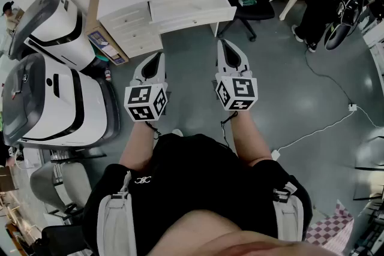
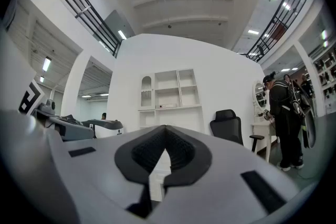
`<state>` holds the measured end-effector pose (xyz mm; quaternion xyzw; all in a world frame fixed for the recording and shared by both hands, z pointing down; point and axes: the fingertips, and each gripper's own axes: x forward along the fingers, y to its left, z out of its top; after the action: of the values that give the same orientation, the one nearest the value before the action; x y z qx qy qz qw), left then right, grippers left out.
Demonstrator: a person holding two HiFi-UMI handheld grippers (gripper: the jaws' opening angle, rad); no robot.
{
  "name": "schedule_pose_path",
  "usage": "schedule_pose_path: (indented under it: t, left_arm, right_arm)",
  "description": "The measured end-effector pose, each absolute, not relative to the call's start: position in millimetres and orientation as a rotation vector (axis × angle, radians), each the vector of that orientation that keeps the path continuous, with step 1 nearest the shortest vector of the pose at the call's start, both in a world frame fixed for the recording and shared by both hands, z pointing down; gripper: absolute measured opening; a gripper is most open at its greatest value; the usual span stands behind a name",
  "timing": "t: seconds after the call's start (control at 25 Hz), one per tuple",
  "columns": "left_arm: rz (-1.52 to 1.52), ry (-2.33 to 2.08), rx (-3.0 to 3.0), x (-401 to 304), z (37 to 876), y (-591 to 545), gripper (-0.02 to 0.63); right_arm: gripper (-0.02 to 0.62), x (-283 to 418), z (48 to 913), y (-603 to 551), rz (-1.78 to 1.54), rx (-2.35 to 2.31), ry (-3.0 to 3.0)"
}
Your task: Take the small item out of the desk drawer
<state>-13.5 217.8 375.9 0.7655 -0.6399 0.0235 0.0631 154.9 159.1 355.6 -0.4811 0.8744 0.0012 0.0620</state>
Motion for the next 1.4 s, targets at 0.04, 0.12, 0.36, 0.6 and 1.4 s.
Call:
schedule_pose_path:
  t: [0.04,0.12,0.36,0.6,1.4]
  left_arm:
    - [0.071,-1.932,2.312,-15,376,220,0.014]
    - [0.069,-1.93,2.311,-19,375,224,0.014]
    - [0.059,-1.914,2.32,-31,373,227,0.014]
    - [0.048,-1.903,2.314,-52,378,223,0.014]
    - [0.019,-1.788,2.402,-125,388,185,0.014]
  right_arm:
    - [-0.003,154,355,161,0.0,-1.457,2.643]
    - [-0.003,150,354,165,-0.005,-1.461,2.641]
    - [-0.003,135,352,170,-0.006,-1.47,2.645]
    - [-0.003,112,356,165,-0.009,-1.469,2.658]
    - [-0.003,40,365,144,0.024,-1.593,2.608]
